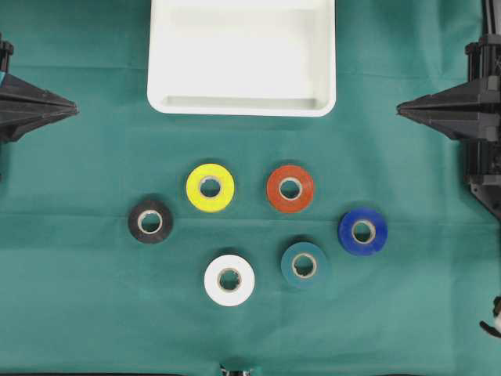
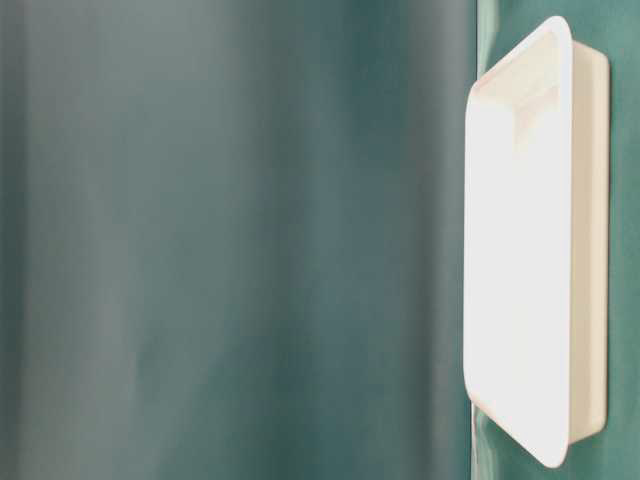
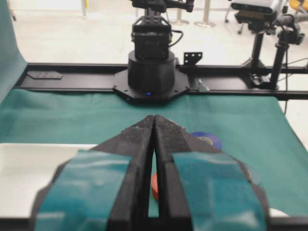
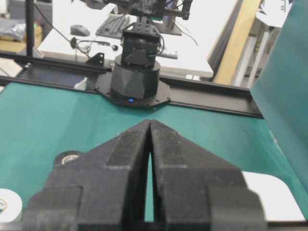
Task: Pick up the tape from a random location and place it into the white case.
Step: 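Open the left gripper and move it toward the tape rolls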
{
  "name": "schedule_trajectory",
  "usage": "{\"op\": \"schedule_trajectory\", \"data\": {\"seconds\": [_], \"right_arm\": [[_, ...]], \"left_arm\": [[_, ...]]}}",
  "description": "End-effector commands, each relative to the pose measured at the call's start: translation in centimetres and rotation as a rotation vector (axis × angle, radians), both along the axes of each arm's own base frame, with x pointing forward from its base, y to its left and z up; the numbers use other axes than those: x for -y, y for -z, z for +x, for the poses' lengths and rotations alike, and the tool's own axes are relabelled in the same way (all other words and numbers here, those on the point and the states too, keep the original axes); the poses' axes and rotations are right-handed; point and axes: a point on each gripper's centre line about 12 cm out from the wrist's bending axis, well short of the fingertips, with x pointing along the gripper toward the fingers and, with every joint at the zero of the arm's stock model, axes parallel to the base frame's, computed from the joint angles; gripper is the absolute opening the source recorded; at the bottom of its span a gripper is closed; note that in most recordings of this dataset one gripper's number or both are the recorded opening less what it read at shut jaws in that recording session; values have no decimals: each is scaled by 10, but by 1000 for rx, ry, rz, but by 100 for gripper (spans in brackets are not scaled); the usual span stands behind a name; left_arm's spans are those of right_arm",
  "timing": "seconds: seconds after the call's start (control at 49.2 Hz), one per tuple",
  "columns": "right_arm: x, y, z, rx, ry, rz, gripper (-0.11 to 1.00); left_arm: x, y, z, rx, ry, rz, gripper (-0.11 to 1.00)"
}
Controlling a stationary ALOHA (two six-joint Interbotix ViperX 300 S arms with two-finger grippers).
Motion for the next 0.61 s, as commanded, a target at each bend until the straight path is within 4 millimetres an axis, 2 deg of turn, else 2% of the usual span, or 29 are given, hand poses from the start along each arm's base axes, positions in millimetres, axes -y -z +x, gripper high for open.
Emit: {"op": "schedule_trajectory", "data": {"seconds": [0.0,0.224,0.59], "right_arm": [[-1,-3,3,5,-3,-8,1],[-1,4,5,-83,-4,-18,1],[-1,-3,4,-103,-4,-14,1]], "left_arm": [[0,-5,5,-9,-3,0,1],[-2,-5,3,-20,-12,1,1],[-3,-2,4,-52,-13,1,2]]}}
